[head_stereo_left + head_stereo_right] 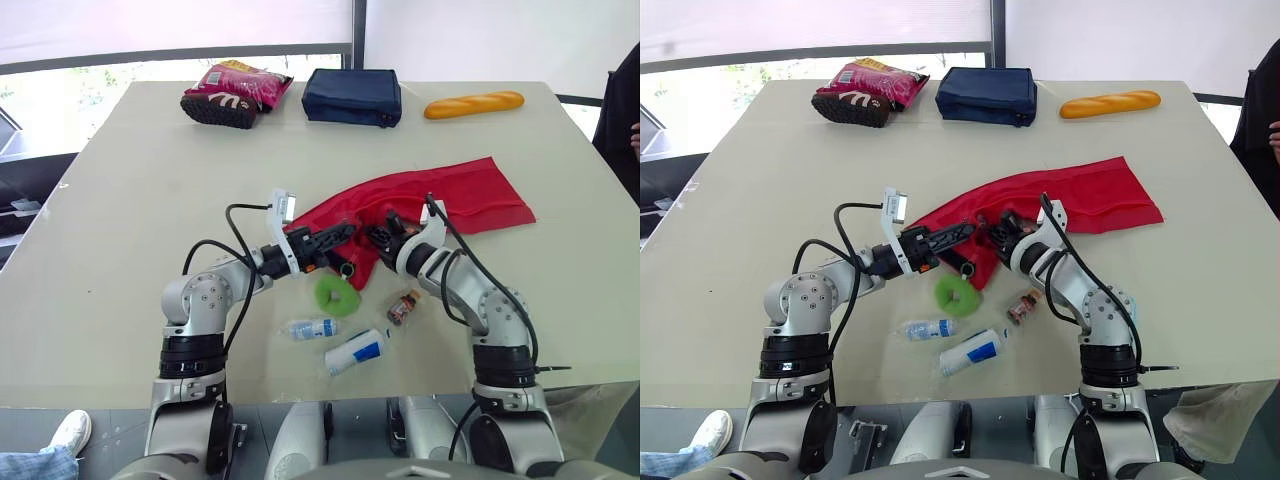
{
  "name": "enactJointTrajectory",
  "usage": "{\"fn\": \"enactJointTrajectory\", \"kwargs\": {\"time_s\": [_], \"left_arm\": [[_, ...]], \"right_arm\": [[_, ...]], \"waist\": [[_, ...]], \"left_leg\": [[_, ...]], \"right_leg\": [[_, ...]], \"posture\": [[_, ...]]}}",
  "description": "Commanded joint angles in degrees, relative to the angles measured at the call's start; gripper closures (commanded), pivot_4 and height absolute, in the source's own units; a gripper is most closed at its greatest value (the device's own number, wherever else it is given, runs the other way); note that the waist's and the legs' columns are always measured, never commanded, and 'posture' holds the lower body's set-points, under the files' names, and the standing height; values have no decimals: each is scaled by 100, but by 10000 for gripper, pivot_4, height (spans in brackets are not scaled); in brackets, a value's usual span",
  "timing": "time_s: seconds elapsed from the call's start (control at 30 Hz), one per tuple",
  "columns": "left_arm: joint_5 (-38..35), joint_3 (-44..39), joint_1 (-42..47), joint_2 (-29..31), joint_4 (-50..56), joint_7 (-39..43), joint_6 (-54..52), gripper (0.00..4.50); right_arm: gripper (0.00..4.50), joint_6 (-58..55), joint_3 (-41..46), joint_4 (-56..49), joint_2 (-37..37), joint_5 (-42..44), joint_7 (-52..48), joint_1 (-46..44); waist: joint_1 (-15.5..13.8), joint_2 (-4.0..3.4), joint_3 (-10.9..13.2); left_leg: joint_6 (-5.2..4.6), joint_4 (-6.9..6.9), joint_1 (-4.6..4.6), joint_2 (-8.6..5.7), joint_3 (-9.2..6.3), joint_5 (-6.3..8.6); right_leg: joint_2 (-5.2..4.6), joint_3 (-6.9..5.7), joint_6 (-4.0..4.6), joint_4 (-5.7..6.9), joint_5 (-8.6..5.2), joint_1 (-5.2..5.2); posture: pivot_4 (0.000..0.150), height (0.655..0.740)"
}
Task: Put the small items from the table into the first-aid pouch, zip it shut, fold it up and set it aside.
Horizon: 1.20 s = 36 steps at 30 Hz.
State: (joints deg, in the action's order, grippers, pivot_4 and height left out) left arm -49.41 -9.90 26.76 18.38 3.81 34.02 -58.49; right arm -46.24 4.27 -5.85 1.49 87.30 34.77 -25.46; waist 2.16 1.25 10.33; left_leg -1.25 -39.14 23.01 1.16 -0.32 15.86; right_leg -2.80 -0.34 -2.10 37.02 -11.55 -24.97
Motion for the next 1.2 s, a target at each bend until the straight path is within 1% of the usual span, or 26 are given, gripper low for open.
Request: {"fn": "enactJointTrajectory", "kwargs": {"time_s": [0.03, 0.2, 0.33, 0.47, 0.53, 0.6, 0.67, 0.7, 0.8, 0.9, 1.0, 1.1, 1.17, 1.2], "left_arm": [[2, 6, 103, 70, 29, 129, 134, 45000], [77, 11, 163, 154, -99, 227, 187, 45000], [129, 82, 167, 271, -110, 340, 196, 45000], [261, 245, 111, 623, -80, 689, 216, 45000], [431, 421, 68, 949, -89, 1036, 318, 45000], [659, 620, 52, 1312, -181, 1424, 510, 45000], [856, 759, 84, 1608, -345, 1761, 695, 45000], [1025, 878, 113, 1789, -451, 1988, 865, 45000], [1771, 1354, 326, 2316, -1013, 2693, 1708, 45000], [2406, 1627, 762, 2415, -1813, 2986, 2535, 45000], [2847, 1745, 1105, 2358, -2453, 3100, 3139, 45000], [3296, 1844, 1584, 2239, -3165, 3194, 3909, 45000], [3414, 1862, 1794, 2165, -3420, 3324, 4145, 45000], [3420, 1858, 1858, 2139, -3475, 3430, 4170, 45000]], "right_arm": [[44539, -161, 32, -398, -115, 229, 24, 63], [44539, -374, -5, -700, -396, 432, 1, 239], [44539, -608, -62, -1004, -832, 602, -200, 414], [44539, -952, -150, -1498, -1661, 334, -1074, 592], [44539, -958, -164, -1851, -2094, -59, -1857, 649], [44539, -667, -207, -2230, -2503, -779, -2826, 757], [44539, -334, -204, -2504, -2798, -1370, -3530, 915], [44539, -54, -147, -2656, -2881, -1653, -3958, 1052], [44539, 600, -132, -3137, -3522, -2633, -5312, 1562], [44539, 1040, -224, -3272, -3993, -3357, -6141, 1915], [44539, 1294, -247, -3276, -4139, -3697, -6601, 2064], [37453, 1336, -163, -3265, -4191, -3772, -6838, 2119], [27610, 1338, -99, -3257, -4181, -3776, -6904, 2130], [23942, 1346, -71, -3256, -4172, -3789, -6922, 2139]], "waist": [[0, 0, 0], [-2, 0, 0], [-4, 0, 0], [-5, 0, 0], [-2, -1, 1], [0, -3, 2], [-11, -3, 2], [-13, -3, 2], [-42, -3, 2], [-91, -2, 2], [-131, 0, 1], [-160, 1, 2], [-168, 1, 2], [-170, 1, 2]], "left_leg": [[0, 0, 0, 0, 0, 0], [0, 1, 0, -2, 0, 0], [0, 1, 0, -2, 1, 0], [0, 2, 0, -4, 2, 0], [0, 3, -1, -4, 3, 0], [0, 7, -4, -4, 6, 0], [0, 10, -5, 1, 5, 0], [0, 11, -5, 1, 7, 0], [0, 12, -4, 4, 13, 1], [0, 13, -5, 4, 16, 1], [0, 8, -5, 4, 24, 1], [0, 6, -5, 4, 25, 1], [0, 3, 0, 3, 27, 0], [0, 2, 0, 3, 28, 1]], "right_leg": [[0, 0, 0, 0, 0, 0], [2, 0, 0, 0, 0, 0], [1, 1, -4, -1, -2, 1], [2, 0, -5, -2, -4, 0], [2, 1, -7, -4, -5, 0], [5, 3, -18, -6, -12, -1], [10, 1, -22, -10, -15, 0], [12, -1, -21, -10, -16, 0], [14, -6, -21, -14, -17, 0], [12, -2, -21, -19, -16, 0], [11, 0, -19, -21, -17, 2], [12, -1, -22, -18, -15, 3], [13, -7, -21, -18, -15, 4], [12, -6, -22, -19, -15, 4]], "posture": [[1500, 7134], [1500, 7134], [1500, 7134], [1500, 7134], [1500, 7134], [1500, 7134], [1500, 7134], [1500, 7134], [1500, 7134], [1500, 7134], [1500, 7134], [1500, 7134], [1500, 7134], [1500, 7134]]}}
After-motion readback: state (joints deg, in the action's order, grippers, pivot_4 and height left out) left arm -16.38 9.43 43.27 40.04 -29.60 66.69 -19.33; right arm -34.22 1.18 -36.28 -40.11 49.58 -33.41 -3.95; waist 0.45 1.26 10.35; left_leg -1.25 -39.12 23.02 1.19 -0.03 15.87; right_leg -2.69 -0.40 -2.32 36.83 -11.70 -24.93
